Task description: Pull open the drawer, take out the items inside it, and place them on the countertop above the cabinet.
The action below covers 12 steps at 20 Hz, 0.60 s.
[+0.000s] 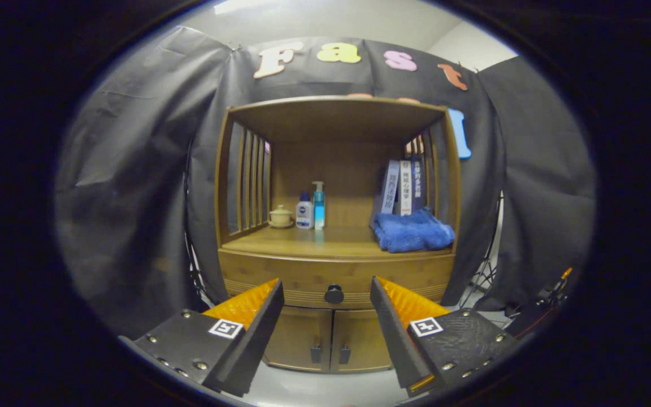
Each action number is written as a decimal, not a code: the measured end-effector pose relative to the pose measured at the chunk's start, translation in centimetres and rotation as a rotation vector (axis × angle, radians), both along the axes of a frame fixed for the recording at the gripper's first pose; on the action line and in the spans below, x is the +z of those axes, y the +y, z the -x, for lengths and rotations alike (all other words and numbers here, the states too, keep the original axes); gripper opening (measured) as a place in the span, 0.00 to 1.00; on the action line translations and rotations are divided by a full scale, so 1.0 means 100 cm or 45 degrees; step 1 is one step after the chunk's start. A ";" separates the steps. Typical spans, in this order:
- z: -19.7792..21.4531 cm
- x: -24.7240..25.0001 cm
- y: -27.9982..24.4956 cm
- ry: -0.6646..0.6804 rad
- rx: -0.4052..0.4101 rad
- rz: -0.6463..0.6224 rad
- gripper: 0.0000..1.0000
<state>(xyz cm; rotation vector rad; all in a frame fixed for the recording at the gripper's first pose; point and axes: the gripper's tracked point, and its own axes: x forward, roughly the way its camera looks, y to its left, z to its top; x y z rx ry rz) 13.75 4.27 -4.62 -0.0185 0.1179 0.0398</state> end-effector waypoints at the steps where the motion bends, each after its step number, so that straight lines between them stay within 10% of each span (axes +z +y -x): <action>1: -0.017 -0.010 0.003 0.025 0.003 -0.009 0.92; 7: -0.108 -0.081 -0.007 0.183 -0.127 -0.052 0.81; 12: -0.155 -0.122 -0.011 0.292 -0.140 -0.055 0.52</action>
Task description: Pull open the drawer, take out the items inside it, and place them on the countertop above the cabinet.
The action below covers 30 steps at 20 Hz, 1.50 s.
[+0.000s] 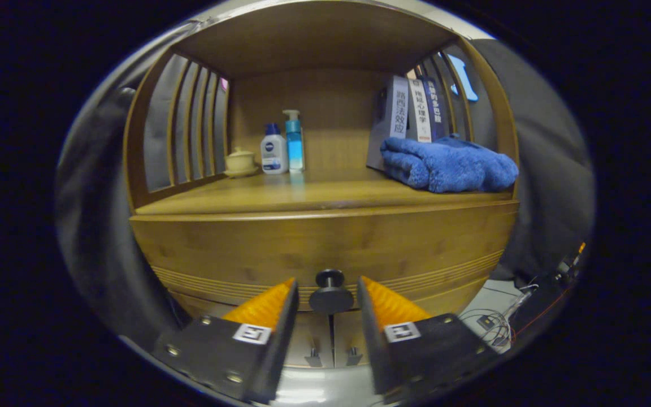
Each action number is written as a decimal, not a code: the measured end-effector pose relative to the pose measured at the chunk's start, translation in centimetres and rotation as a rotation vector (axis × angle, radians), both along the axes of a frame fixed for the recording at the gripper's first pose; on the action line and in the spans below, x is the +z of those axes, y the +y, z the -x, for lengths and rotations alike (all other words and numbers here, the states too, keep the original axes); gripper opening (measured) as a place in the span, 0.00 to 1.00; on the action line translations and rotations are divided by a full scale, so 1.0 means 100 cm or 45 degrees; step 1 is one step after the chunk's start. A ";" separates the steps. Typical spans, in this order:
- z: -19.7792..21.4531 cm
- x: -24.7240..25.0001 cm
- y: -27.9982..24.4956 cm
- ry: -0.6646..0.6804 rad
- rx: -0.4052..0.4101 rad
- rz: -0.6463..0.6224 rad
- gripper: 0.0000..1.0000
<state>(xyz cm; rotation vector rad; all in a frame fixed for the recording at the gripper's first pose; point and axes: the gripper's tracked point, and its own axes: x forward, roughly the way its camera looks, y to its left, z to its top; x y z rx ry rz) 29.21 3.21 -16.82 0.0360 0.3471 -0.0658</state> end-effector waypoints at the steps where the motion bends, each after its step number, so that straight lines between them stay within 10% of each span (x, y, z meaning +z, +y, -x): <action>1: 0.000 0.001 0.001 0.001 0.003 0.003 0.46; 8: 0.001 -0.001 0.003 0.078 0.014 0.050 0.24; 30: 0.191 -0.007 0.004 0.241 -0.118 0.042 0.24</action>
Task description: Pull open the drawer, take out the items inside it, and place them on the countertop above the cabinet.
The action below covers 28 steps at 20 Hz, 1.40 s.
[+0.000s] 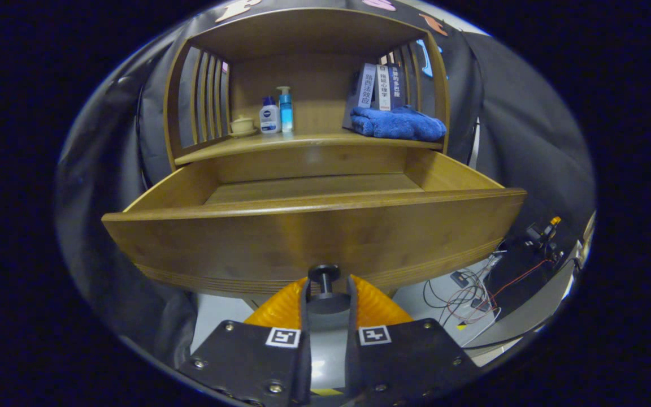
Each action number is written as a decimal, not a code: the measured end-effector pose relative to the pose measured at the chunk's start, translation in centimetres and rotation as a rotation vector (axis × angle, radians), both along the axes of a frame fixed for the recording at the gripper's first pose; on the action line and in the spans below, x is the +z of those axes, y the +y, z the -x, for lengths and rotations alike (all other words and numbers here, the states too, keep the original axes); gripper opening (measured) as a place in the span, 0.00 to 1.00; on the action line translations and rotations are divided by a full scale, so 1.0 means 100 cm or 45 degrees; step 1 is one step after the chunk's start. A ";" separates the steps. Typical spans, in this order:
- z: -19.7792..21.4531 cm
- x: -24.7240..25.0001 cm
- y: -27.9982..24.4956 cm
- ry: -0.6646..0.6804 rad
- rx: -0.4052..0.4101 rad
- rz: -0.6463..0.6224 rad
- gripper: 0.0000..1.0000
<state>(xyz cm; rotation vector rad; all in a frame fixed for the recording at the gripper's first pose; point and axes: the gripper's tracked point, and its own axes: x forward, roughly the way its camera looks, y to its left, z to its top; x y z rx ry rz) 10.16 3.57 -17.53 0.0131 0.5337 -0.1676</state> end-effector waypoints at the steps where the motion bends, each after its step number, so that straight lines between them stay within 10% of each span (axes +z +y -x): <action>1: 0.000 0.000 0.000 -0.007 0.004 -0.008 0.23; 4: 0.002 0.002 0.000 -0.020 0.013 -0.037 0.24; 9: 0.008 0.057 0.011 -0.169 0.042 -0.001 0.58; 13: -0.020 0.121 0.010 -0.233 0.033 0.073 0.58; 28: -0.137 0.004 -0.006 0.601 -0.111 -0.109 0.62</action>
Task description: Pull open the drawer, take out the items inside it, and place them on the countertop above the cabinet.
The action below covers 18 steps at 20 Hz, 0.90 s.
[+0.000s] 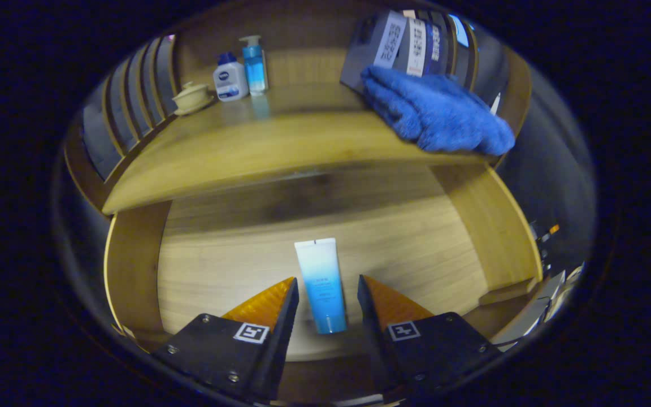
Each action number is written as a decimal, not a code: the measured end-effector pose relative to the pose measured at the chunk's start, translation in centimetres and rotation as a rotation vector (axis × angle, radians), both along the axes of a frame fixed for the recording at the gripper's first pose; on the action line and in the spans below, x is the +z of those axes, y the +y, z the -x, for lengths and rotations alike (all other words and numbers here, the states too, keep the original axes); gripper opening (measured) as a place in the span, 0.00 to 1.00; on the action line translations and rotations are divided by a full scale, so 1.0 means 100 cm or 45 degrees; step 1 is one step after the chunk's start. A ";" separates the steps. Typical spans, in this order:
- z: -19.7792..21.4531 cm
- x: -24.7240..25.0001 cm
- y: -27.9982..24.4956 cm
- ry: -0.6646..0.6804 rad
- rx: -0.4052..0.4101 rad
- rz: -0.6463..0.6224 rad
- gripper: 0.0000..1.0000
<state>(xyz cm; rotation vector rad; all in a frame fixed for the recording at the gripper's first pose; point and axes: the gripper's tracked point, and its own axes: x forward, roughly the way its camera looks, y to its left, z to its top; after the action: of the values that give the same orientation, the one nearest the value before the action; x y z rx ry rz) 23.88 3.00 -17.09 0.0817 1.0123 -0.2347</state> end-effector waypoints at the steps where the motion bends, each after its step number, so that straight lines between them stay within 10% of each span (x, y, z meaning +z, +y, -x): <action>1: 0.001 -0.009 -0.002 0.035 -0.004 -0.013 0.61; 9: 0.008 -0.048 -0.005 0.207 -0.059 -0.105 0.63; 11: 0.006 -0.042 -0.005 0.188 -0.034 -0.073 0.43; 18: 0.002 -0.014 -0.003 0.076 -0.004 0.027 0.29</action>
<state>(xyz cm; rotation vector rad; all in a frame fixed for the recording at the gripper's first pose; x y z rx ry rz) 23.64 2.69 -18.45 0.0572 1.0688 -0.2523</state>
